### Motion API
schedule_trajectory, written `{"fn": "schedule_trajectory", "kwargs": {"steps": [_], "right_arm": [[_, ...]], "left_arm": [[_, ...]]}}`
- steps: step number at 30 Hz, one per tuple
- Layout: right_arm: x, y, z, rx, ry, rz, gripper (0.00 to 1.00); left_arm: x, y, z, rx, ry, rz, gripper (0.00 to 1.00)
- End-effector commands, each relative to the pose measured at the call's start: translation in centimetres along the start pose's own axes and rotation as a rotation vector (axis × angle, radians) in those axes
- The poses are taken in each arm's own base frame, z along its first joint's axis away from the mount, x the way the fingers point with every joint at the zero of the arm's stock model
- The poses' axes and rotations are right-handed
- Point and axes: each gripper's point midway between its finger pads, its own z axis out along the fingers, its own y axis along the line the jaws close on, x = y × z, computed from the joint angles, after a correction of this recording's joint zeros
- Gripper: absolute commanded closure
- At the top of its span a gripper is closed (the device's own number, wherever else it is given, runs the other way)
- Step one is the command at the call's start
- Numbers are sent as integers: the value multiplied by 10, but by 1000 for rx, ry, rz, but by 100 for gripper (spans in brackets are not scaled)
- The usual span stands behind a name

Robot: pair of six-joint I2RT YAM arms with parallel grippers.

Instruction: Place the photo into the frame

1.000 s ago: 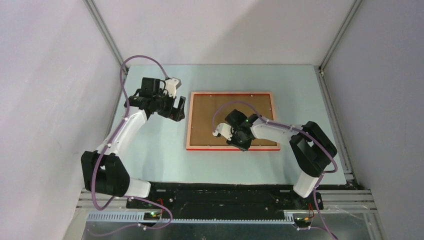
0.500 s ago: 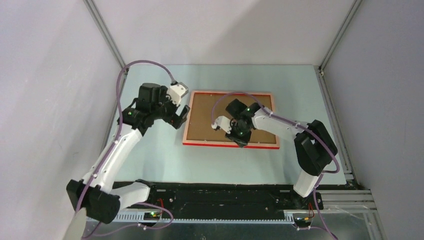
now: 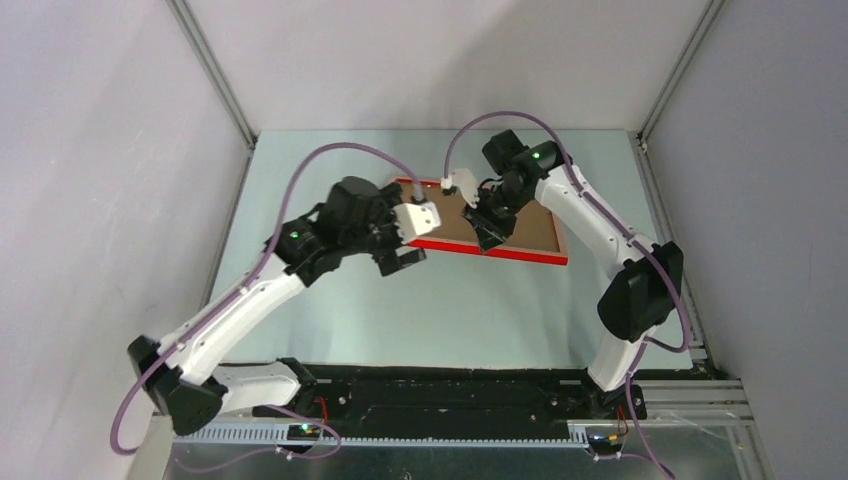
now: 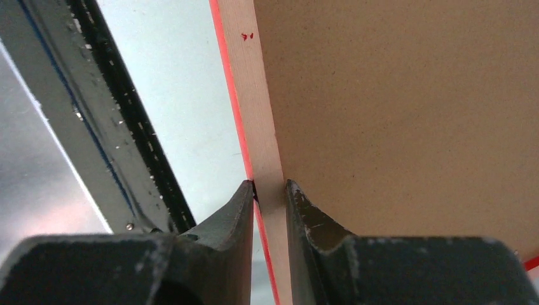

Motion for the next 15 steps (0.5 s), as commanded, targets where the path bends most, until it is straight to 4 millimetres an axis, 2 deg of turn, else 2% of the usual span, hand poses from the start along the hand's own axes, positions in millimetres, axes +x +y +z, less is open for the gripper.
{"fn": "schedule_trajectory", "kwargs": {"steps": [1,7,9,15], "right_arm": [[-3,17,-23,-111,-25,50,100],[-5,18,-37,-162,-48,85,100],[-5,17,-41,-169,-57,95,100],[-6,17,-53,-202,-89,132,100]], "left_arm": [[-18,0,25,1,46,206,0],[-33,0,63,39,83,262,0],[-35,-6,76,64,97,287,0],[-34,-10,91,68,129,302,6]]}}
